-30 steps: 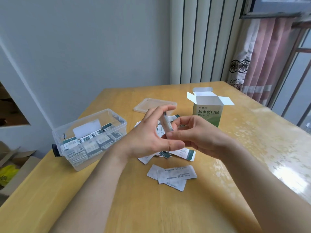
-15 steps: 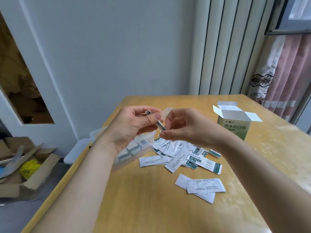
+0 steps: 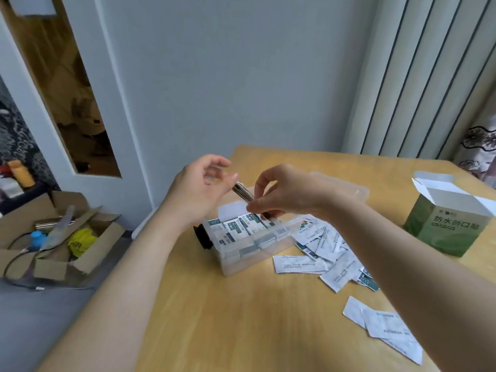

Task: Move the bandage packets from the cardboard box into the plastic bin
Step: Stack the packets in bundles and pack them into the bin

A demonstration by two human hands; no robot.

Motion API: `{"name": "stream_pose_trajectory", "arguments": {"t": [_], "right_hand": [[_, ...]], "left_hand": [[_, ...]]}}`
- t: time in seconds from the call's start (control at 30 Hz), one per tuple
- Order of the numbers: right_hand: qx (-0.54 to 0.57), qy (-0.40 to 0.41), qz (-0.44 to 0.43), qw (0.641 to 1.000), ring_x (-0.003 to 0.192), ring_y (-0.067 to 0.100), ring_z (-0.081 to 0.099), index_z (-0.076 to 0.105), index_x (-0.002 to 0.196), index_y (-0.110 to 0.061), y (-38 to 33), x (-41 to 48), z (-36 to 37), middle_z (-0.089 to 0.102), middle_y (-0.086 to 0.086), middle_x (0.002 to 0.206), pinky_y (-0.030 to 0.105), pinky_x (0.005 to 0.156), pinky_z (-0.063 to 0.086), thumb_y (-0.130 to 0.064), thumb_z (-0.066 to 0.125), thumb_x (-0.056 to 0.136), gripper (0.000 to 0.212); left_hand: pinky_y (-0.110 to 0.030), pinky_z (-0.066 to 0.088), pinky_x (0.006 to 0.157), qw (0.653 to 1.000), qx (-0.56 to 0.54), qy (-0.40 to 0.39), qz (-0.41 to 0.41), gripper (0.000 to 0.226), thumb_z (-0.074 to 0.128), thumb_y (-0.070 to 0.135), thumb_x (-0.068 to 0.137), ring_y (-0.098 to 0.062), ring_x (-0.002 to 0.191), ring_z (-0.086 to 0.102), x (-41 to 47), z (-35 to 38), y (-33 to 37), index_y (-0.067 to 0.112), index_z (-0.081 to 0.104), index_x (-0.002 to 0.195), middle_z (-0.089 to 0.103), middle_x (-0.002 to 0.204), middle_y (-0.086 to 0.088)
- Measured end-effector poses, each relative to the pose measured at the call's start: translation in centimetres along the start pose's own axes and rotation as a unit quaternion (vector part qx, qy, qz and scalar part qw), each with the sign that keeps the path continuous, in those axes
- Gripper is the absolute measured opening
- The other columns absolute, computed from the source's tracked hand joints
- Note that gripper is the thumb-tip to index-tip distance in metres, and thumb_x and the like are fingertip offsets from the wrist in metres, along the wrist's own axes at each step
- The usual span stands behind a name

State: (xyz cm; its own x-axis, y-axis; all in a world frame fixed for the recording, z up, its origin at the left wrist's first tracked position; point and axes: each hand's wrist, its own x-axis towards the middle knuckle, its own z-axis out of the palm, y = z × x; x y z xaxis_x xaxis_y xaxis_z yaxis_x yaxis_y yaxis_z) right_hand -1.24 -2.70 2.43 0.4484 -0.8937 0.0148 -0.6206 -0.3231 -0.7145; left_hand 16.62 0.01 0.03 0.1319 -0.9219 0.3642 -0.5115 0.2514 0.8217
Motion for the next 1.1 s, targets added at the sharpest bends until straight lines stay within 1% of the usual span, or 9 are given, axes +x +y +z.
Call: {"name": "stream_pose_trajectory", "arguments": {"t": [0.07,0.13,0.23,0.37,0.5,0.6,0.8,1.0,1.1], "right_hand": [[-0.109,-0.018,0.018,0.994,0.057,0.013,0.060,0.062,0.084,-0.014,-0.3,1.1,0.8,0.067,0.002,0.073,0.022,0.051,0.049,-0.026,0.079,0.077,0.022],[-0.190,-0.038,0.029,0.981,0.057,0.010,0.055,0.064,0.087,-0.013,-0.4,2.4,2.1,0.064,-0.002,0.074,0.021,0.046,0.039,-0.031,0.077,0.077,0.025],[-0.259,-0.044,0.040,0.964,0.071,0.017,0.059,0.062,0.092,-0.011,0.0,3.6,3.6,0.069,0.003,0.084,0.025,0.055,0.045,-0.037,0.076,0.075,0.034],[-0.318,-0.035,0.030,0.947,0.083,0.022,0.059,0.053,0.088,-0.015,0.3,4.5,5.2,0.057,-0.001,0.080,0.028,0.065,0.048,-0.035,0.076,0.073,0.034],[-0.330,-0.025,0.034,0.943,0.079,0.022,0.060,0.055,0.087,-0.015,0.7,4.9,5.9,0.056,-0.002,0.074,0.030,0.068,0.053,-0.035,0.076,0.070,0.033],[-0.320,-0.034,0.049,0.946,0.079,0.021,0.061,0.057,0.093,-0.014,0.8,4.9,6.0,0.062,0.000,0.081,0.031,0.071,0.054,-0.039,0.074,0.072,0.037],[-0.271,-0.056,0.072,0.958,0.085,0.021,0.067,0.058,0.107,-0.010,0.6,4.9,5.7,0.069,0.005,0.095,0.031,0.075,0.054,-0.031,0.068,0.083,0.034],[-0.253,-0.049,0.076,0.963,0.086,0.024,0.070,0.057,0.106,-0.008,0.8,5.1,5.9,0.069,0.008,0.097,0.039,0.081,0.058,-0.020,0.070,0.080,0.031],[-0.243,-0.025,0.069,0.967,0.085,0.025,0.070,0.056,0.104,-0.007,0.7,4.9,5.7,0.070,0.010,0.092,0.040,0.080,0.058,-0.015,0.066,0.082,0.026]], "left_hand": [[-0.025,0.046,0.067,0.992,0.100,0.049,0.061,0.014,0.063,0.015,0.086,-0.013,0.067,0.058,-0.5,-0.3,-1.3,0.028,0.067,0.086,0.069,0.081,0.009],[-0.024,0.045,0.067,0.982,0.174,-0.012,0.074,0.023,0.055,0.013,0.084,-0.013,0.069,0.059,-1.4,-0.5,-2.5,0.028,0.071,0.079,0.071,0.077,0.008],[-0.026,0.044,0.075,0.953,0.266,-0.109,0.094,0.027,0.048,0.023,0.081,-0.013,0.081,0.058,-2.2,-0.7,-3.4,0.030,0.074,0.083,0.068,0.082,0.007],[-0.023,0.027,0.081,0.926,0.316,-0.148,0.144,0.039,0.033,0.033,0.075,-0.011,0.087,0.053,-2.1,-0.8,-4.4,0.022,0.070,0.081,0.065,0.075,0.005],[-0.023,0.020,0.081,0.914,0.346,-0.151,0.149,0.035,0.031,0.035,0.077,-0.009,0.086,0.048,-2.1,-0.6,-5.1,0.013,0.057,0.068,0.057,0.067,-0.001],[-0.019,0.019,0.081,0.917,0.337,-0.158,0.144,0.033,0.031,0.035,0.076,-0.010,0.086,0.049,-2.0,-0.6,-5.5,0.011,0.049,0.062,0.055,0.067,-0.005],[-0.008,0.013,0.090,0.919,0.331,-0.139,0.165,0.058,0.018,0.046,0.070,-0.007,0.091,0.051,-1.8,-0.5,-5.9,0.016,0.068,0.077,0.066,0.079,0.001],[-0.005,0.013,0.091,0.923,0.321,-0.131,0.166,0.060,0.018,0.045,0.069,-0.010,0.091,0.053,-1.8,-0.5,-5.6,0.014,0.068,0.079,0.067,0.082,-0.002],[-0.012,0.017,0.088,0.928,0.314,-0.121,0.160,0.059,0.019,0.046,0.072,-0.012,0.090,0.054,-2.0,-0.3,-5.3,0.014,0.068,0.078,0.068,0.082,-0.002]]}}
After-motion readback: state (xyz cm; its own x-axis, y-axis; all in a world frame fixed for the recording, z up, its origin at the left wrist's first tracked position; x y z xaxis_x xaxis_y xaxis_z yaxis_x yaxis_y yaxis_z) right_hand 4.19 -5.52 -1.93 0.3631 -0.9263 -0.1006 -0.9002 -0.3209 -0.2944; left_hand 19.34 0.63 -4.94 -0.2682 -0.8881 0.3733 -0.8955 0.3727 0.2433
